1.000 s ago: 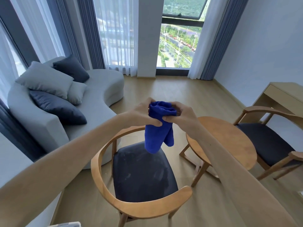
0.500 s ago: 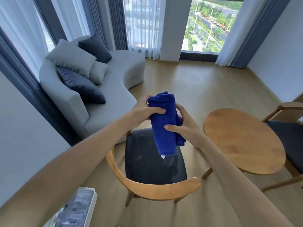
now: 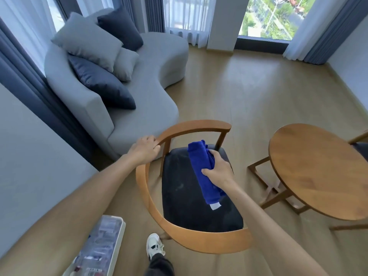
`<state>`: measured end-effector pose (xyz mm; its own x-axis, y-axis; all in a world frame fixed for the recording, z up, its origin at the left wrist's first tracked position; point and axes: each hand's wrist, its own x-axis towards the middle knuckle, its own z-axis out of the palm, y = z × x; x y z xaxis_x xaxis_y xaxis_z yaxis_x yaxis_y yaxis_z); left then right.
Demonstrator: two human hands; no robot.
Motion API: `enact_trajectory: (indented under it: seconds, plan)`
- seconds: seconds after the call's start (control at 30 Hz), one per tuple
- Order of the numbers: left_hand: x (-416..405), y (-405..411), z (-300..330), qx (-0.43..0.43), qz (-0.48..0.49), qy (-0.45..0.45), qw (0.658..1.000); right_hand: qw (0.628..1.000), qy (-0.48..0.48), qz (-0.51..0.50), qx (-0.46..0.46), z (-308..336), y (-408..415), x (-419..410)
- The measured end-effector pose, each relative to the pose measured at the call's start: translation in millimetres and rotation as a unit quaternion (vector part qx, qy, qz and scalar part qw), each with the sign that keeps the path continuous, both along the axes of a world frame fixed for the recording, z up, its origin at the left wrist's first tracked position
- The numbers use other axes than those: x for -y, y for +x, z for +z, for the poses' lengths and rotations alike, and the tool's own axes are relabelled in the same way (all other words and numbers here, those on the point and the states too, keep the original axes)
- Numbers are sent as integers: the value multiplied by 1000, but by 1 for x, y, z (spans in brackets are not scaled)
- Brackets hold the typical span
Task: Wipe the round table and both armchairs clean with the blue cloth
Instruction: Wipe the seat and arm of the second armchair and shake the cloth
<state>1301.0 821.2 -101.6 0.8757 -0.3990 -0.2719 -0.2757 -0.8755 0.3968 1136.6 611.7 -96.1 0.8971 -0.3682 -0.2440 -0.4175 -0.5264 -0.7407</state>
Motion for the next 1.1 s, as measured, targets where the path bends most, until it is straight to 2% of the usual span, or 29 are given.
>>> enact_trajectory:
  seconds: [0.17,0.3,0.47,0.6,0.67,0.8,0.9,1.0,1.1]
  plan:
    - [-2,40,-50,3,-52,63,997,998,-35,-23,-40,-55,35,-1]
    - [3,69,-98,-15,-62,83,994,991,-54,-11,-120,-119,50,4]
    - [20,105,-164,19,-101,115,988,964,-168,48,-202,-206,82,24]
    - [38,124,-207,54,-127,146,980,924,-346,77,-144,-267,109,20]
    - [46,129,-220,54,-129,155,978,912,-384,107,-100,-290,110,10]
    - [54,129,-231,95,-122,145,977,917,-359,159,-72,-326,101,4]
    - [59,139,-234,78,-112,126,983,913,-338,223,-50,-346,100,19]
    - [64,147,-240,66,-113,160,978,890,-349,286,-61,-362,110,33]
    - [65,146,-248,101,-131,206,965,897,-349,262,-69,-376,120,36]
